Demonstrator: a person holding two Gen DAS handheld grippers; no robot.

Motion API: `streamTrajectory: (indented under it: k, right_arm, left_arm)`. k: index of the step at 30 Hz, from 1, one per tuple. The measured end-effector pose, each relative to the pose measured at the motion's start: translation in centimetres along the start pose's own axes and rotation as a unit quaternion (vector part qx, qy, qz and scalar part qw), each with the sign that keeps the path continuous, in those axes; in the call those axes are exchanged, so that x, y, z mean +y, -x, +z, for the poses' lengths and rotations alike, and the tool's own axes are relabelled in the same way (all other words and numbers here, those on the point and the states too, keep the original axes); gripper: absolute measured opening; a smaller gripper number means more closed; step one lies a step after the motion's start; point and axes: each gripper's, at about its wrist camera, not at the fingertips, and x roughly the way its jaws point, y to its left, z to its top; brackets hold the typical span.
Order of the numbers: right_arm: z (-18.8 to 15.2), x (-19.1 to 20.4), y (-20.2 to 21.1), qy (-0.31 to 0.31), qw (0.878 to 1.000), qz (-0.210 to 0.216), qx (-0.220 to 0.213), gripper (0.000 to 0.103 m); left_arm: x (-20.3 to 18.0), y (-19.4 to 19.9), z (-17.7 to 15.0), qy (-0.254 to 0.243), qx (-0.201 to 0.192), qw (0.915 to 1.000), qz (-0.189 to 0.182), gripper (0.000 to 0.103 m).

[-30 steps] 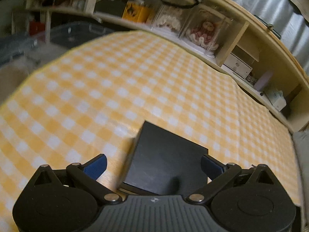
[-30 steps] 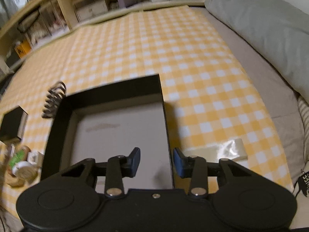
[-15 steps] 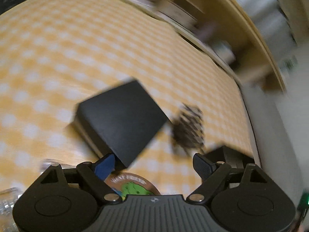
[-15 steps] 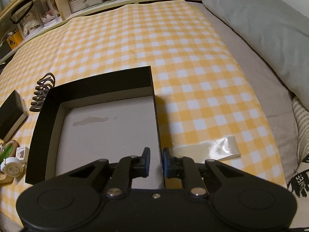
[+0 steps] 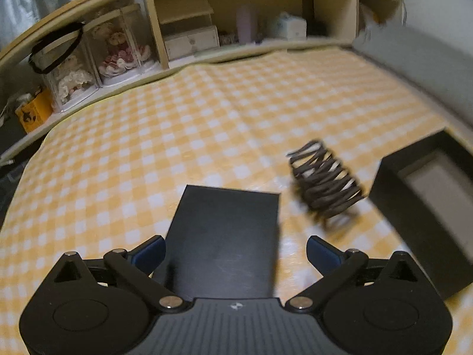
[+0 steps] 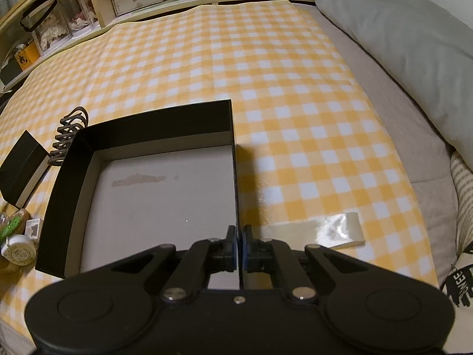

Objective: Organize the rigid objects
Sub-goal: 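Move the left tool to the small black box and close on it, then lift the black box with the left tool and carry it toward the tray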

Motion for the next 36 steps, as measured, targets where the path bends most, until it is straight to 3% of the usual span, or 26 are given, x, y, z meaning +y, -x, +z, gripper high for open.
streamTrajectory:
  k: [5, 9, 14, 17, 21, 26, 29, 32, 34, 36]
  right_arm:
    - [-0.1, 0.0, 0.0, -0.003, 1.0, 0.003, 0.0, 0.004]
    - [0.0, -0.1, -0.2, -0.005, 1.0, 0.005, 0.001, 0.005]
    - [0.1, -0.2, -0.1, -0.004, 1.0, 0.005, 0.001, 0.005]
    - [0.1, -0.4, -0.1, -0.005, 1.0, 0.006, 0.001, 0.005]
    - [0.1, -0.3, -0.1, -0.007, 1.0, 0.006, 0.001, 0.005]
    - [0.1, -0.3, -0.1, -0.007, 1.0, 0.007, 0.001, 0.005]
    - [0.1, -0.2, -0.1, -0.008, 1.0, 0.007, 0.001, 0.005]
    - [0.1, -0.2, -0.1, -0.008, 1.0, 0.007, 0.001, 0.005]
    - [0.1, -0.2, -0.1, -0.008, 1.0, 0.007, 0.001, 0.005]
    - [0.1, -0.2, -0.1, -0.007, 1.0, 0.007, 0.001, 0.005]
  left_arm:
    - [-1.4, -0.3, 0.0, -0.085, -0.002, 0.9962, 0.02, 0.1]
    - [-4.6, -0.7, -0.6, -0.168, 0.023, 0.9846, 0.043, 0.095]
    - [-5.1, -3.2, -1.1, -0.206, 0.05, 0.9721, 0.1, 0.096]
    - [-3.5, -3.7, -0.6, -0.161, 0.057, 0.9819, 0.082, 0.095]
    - [-0.9, -3.1, 0.3, -0.087, 0.038, 0.9947, 0.039, 0.087]
    - [3.4, -2.0, 1.0, 0.038, 0.015, 0.9988, -0.026, 0.08]
    - [6.5, -1.2, 0.7, 0.132, 0.0, 0.9888, -0.07, 0.074]
    - [10.0, -0.8, -0.4, 0.228, -0.009, 0.9675, -0.108, 0.072]
    - [11.7, -0.3, -1.2, 0.276, -0.022, 0.9546, -0.11, 0.072]
    - [12.8, 0.5, -1.5, 0.294, -0.032, 0.9509, -0.091, 0.072]
